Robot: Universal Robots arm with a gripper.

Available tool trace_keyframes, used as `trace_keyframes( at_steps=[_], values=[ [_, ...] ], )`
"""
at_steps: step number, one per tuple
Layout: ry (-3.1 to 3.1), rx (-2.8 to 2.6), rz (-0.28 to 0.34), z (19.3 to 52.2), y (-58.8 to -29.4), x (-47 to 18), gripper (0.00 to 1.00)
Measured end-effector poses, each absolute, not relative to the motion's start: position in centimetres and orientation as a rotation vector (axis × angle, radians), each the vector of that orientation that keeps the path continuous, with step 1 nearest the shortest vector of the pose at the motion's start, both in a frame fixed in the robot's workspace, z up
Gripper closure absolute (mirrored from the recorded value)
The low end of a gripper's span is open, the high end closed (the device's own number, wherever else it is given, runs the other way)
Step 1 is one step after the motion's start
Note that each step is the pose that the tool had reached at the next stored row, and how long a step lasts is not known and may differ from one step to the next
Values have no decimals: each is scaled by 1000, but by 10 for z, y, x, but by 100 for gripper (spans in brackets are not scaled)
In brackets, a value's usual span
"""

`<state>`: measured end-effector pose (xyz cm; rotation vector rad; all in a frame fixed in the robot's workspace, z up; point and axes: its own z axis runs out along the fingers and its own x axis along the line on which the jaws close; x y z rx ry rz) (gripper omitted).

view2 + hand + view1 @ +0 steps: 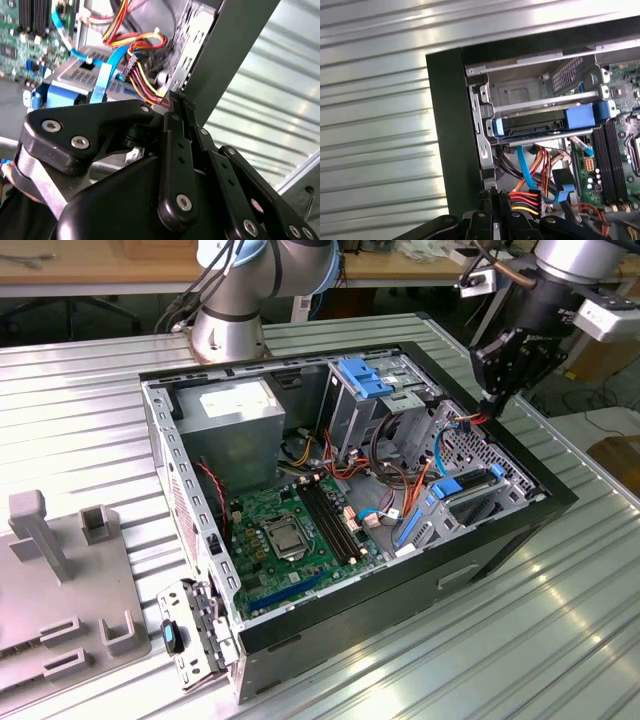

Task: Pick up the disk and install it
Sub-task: 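Insert the first disk wire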

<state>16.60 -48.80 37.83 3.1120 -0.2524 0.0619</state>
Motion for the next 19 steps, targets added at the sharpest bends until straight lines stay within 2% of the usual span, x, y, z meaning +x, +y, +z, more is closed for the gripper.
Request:
trace_keyframes(
  at_steps=[19],
  values=[
    [-590, 3116, 62, 378, -488, 167, 84]
  ],
)
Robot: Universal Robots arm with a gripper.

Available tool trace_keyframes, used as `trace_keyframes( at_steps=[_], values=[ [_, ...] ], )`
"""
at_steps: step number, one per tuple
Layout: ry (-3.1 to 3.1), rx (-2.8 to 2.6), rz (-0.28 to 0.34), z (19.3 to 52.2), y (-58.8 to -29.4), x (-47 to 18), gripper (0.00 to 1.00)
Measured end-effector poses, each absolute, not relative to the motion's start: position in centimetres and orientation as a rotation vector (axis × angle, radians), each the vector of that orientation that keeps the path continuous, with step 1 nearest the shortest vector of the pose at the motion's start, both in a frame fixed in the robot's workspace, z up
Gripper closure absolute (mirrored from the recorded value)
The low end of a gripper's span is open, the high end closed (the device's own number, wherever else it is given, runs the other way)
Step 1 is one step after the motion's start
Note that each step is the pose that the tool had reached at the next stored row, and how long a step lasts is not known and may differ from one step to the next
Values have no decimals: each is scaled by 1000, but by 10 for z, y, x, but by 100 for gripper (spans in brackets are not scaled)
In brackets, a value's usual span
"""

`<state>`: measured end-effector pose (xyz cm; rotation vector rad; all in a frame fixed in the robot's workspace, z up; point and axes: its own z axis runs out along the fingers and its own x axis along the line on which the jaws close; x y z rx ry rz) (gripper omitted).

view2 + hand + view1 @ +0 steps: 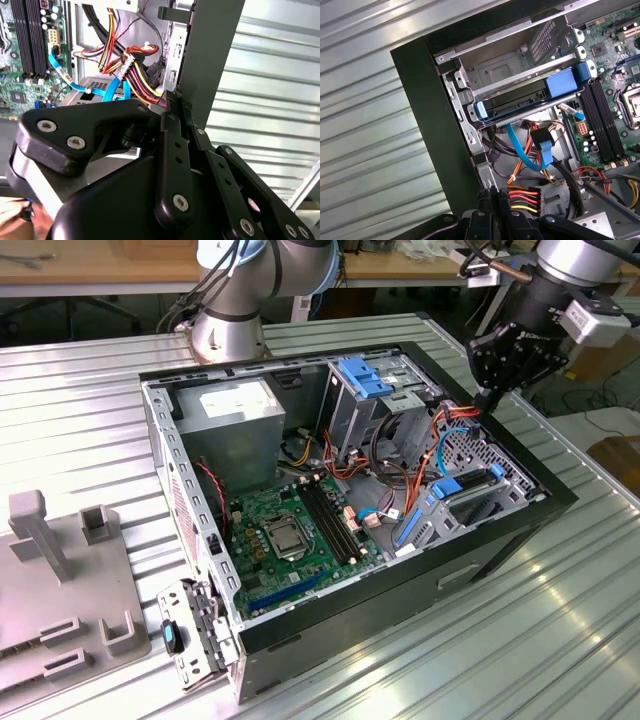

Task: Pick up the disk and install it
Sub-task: 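Insert the first disk wire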

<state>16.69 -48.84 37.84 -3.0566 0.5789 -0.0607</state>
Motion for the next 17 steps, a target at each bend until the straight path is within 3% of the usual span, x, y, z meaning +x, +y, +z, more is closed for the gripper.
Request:
trace_keyframes(
  at_steps=[17],
  values=[
    [935, -2972, -66, 378, -488, 170, 84]
  ],
)
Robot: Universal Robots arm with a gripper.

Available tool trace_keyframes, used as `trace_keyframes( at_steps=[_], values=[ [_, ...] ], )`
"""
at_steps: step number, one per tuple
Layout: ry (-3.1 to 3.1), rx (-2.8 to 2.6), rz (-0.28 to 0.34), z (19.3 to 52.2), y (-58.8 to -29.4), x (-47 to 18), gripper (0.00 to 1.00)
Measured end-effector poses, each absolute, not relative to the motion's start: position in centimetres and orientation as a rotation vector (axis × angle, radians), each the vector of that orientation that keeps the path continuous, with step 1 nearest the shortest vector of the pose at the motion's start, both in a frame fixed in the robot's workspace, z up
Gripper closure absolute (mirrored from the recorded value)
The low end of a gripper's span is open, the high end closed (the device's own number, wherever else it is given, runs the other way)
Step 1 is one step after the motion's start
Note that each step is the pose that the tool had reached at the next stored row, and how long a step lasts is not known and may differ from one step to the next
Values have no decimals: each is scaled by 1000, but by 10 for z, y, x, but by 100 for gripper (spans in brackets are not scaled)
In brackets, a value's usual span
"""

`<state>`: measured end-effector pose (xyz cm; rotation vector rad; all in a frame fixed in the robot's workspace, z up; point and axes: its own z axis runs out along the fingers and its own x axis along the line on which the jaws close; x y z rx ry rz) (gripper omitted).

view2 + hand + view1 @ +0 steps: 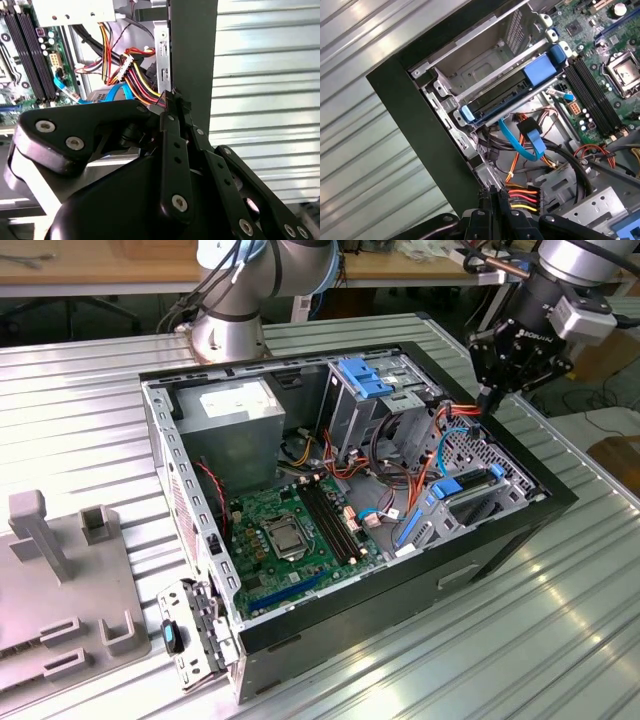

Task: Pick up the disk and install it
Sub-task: 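Insert the first disk wire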

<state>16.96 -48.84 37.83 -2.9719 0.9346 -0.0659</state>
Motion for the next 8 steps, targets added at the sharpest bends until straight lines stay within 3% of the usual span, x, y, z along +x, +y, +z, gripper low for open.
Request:
trace_keyframes(
  at_steps=[8],
  values=[
    [1132, -2906, -68, 378, -488, 170, 84]
  ],
)
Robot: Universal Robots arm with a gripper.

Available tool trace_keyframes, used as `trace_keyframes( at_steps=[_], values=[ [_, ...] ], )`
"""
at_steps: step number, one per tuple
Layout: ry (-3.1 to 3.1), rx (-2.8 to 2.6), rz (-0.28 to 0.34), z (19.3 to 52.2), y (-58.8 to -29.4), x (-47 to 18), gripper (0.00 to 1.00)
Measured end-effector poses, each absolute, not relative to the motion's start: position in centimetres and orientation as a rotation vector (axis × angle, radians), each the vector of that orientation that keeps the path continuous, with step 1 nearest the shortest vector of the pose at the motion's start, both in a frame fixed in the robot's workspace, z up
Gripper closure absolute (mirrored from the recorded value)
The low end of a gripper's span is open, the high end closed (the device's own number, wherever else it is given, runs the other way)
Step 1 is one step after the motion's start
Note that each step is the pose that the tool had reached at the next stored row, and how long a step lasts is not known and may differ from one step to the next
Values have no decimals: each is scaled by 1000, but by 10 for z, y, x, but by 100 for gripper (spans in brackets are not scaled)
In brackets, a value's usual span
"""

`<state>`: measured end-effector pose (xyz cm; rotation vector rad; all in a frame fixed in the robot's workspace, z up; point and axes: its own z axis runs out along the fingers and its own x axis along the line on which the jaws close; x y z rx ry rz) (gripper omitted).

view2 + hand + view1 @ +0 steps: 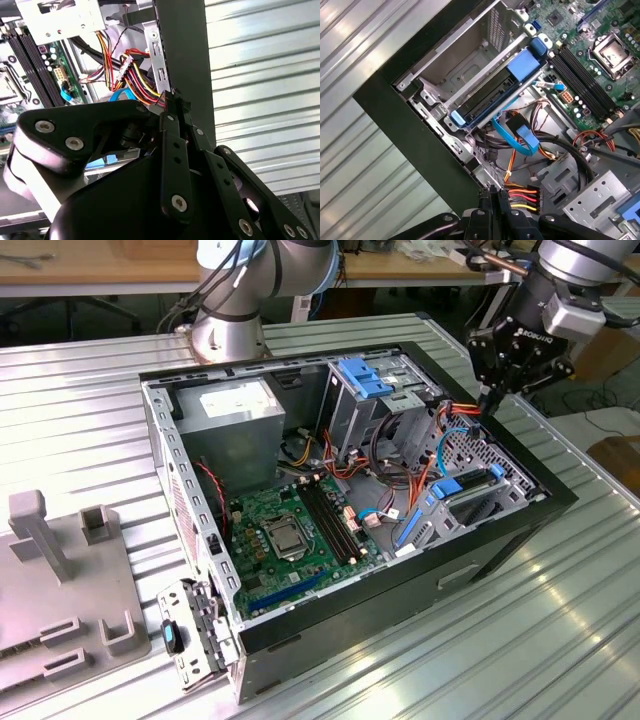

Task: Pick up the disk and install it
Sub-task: 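Insert the first disk wire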

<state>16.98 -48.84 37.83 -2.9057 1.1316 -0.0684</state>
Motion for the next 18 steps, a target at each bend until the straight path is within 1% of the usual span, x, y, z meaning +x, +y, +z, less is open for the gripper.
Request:
trace_keyframes(
  at_steps=[18],
  values=[
    [1704, -2624, -75, 376, -488, 170, 84]
  ],
)
